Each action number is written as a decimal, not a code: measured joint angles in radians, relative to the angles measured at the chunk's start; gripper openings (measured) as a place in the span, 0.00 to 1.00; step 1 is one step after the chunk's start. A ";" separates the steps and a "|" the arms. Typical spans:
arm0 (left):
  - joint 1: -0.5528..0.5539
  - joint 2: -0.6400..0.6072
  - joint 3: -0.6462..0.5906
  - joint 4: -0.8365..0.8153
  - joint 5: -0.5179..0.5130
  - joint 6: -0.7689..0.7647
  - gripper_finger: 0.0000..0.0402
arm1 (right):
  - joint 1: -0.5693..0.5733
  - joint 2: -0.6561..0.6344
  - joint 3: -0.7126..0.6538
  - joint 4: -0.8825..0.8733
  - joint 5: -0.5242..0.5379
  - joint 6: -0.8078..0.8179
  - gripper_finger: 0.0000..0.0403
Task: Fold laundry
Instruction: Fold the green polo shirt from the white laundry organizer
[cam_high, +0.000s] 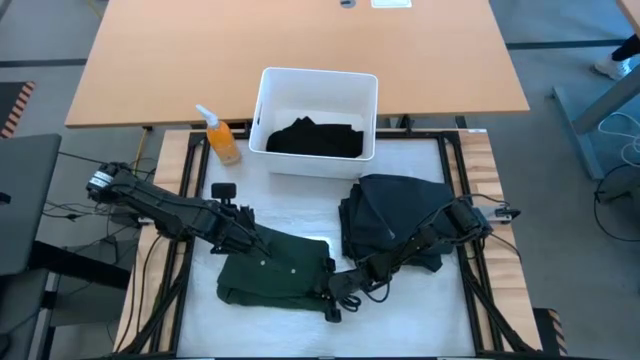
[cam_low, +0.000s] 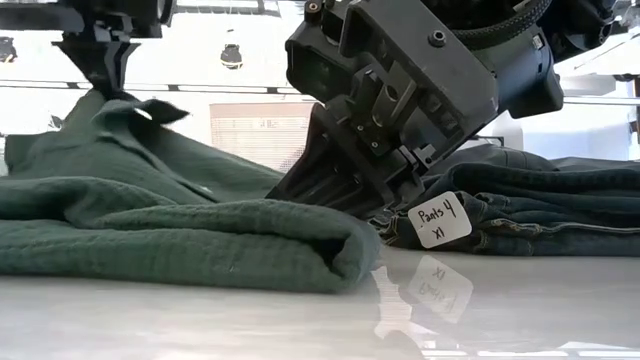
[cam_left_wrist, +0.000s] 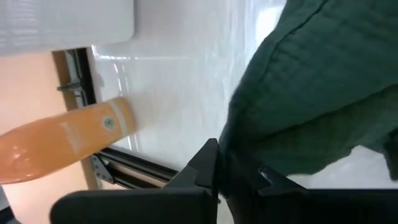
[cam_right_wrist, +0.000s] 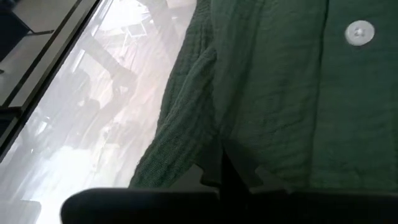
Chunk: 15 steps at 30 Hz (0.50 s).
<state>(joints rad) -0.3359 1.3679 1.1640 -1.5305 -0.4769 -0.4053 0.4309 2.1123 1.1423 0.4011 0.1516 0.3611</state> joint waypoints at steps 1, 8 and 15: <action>0.000 -0.001 -0.010 0.000 0.004 -0.005 0.05 | 0.000 0.000 0.000 0.000 0.000 0.000 0.05; 0.000 -0.001 -0.076 0.002 0.011 -0.094 0.23 | 0.000 0.000 0.000 0.000 0.000 0.000 0.05; 0.000 -0.001 -0.098 -0.012 -0.019 -0.137 0.36 | 0.000 0.000 0.000 0.000 0.000 0.000 0.05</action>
<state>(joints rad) -0.3359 1.3674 1.0657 -1.5427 -0.4961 -0.5420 0.4305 2.1123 1.1420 0.4007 0.1516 0.3607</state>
